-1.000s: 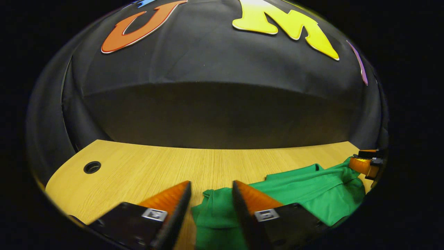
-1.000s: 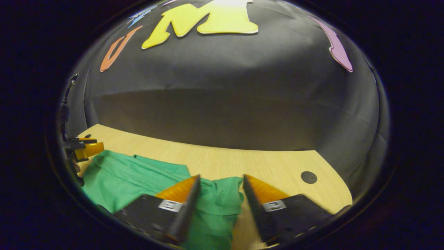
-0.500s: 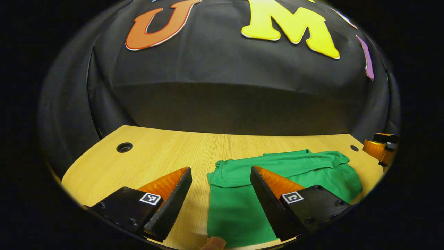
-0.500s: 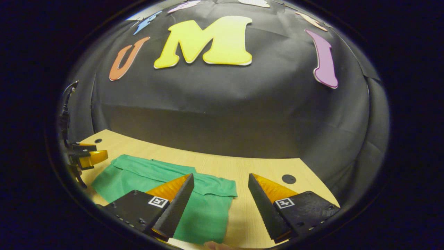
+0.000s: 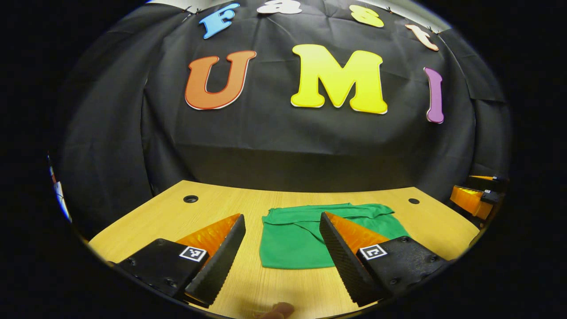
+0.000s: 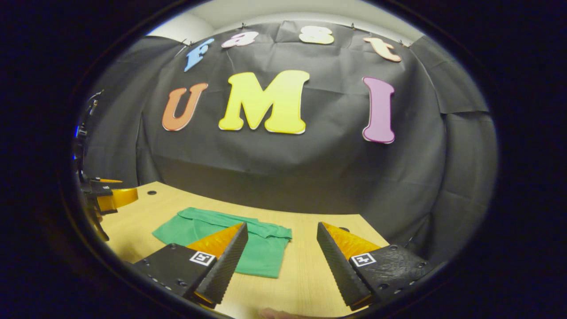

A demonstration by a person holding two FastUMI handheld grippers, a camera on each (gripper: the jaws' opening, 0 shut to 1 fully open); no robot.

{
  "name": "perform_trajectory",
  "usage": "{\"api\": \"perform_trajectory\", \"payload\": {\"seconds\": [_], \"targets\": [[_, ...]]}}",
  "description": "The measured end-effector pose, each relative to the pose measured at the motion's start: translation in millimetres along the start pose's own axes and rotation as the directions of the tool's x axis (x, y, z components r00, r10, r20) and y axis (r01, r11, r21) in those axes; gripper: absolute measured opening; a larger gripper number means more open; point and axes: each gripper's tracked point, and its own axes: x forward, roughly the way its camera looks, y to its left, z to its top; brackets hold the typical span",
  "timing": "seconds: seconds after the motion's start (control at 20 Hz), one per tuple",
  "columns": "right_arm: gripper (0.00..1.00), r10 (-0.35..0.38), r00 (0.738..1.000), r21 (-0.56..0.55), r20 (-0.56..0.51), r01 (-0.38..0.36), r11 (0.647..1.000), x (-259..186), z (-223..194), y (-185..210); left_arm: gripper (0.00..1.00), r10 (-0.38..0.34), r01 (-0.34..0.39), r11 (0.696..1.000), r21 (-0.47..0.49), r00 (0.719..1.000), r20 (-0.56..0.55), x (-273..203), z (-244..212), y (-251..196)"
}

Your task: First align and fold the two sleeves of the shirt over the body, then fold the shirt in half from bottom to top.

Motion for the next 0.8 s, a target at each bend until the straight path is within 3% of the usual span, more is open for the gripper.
{"api": "perform_trajectory", "payload": {"seconds": [0.3,0.35,0.4,0.55,0.8], "targets": [[0.95,-0.027,0.997,-0.053,0.070,0.031,0.998,-111,17,-22,1.00,0.049,-0.050,0.998,0.045,0.998,0.028,-96,4,-15],[0.94,-0.033,0.996,-0.050,0.082,0.038,0.998,-129,18,-25,0.93,0.048,-0.049,0.998,0.037,0.998,0.033,-111,4,-18],[0.93,-0.039,0.995,-0.045,0.093,0.043,0.998,-147,17,-29,1.00,0.039,-0.040,0.999,0.028,0.999,0.030,-124,3,-23],[0.95,-0.039,0.993,-0.013,0.113,0.041,0.999,-192,6,-38,1.00,0.058,-0.059,0.997,0.050,0.998,0.027,-160,-1,-21],[0.95,-0.042,0.998,-0.007,0.041,0.042,0.999,-220,-35,-52,1.00,0.081,-0.088,0.993,0.073,0.992,0.092,-200,5,-14]]}}
